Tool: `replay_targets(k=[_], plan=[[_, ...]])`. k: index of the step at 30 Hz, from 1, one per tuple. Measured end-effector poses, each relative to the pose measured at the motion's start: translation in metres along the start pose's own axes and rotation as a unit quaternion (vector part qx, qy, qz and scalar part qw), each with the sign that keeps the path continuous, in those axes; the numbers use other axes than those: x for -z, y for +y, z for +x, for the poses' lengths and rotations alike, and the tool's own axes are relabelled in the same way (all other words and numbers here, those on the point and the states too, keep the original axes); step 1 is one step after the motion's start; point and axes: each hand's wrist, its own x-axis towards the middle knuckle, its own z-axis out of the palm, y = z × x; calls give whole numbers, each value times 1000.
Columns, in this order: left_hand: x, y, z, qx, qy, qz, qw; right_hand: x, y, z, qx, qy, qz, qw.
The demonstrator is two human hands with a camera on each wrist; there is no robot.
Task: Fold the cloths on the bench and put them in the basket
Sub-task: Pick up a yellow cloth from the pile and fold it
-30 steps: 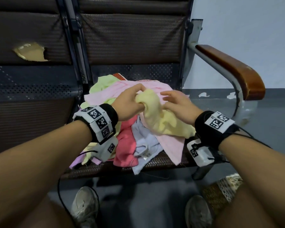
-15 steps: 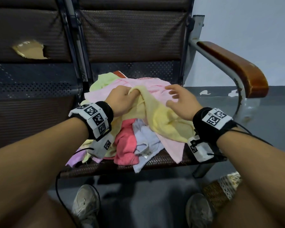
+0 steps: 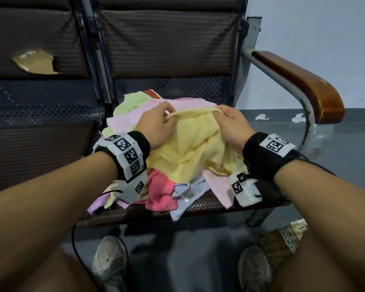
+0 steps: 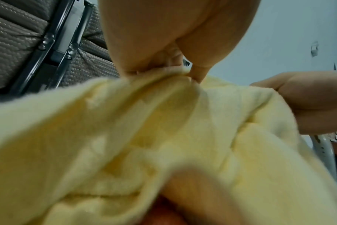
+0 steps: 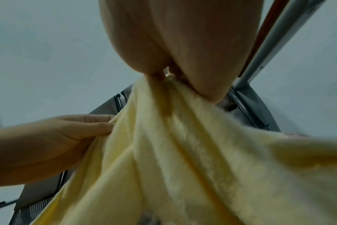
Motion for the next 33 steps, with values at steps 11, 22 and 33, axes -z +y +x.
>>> replay_targets(k=[11,22,33], plan=[[-40,-8,-27,-157,-294,278,901,9,17,13,-21,83,-16,996],[-42,-11,-24,-119,-309,255,909,2,35,-17,63,-256,-402,877],[-19,21,-11,-26,-55,-134,989,2,30,-10,76,-104,-351,927]])
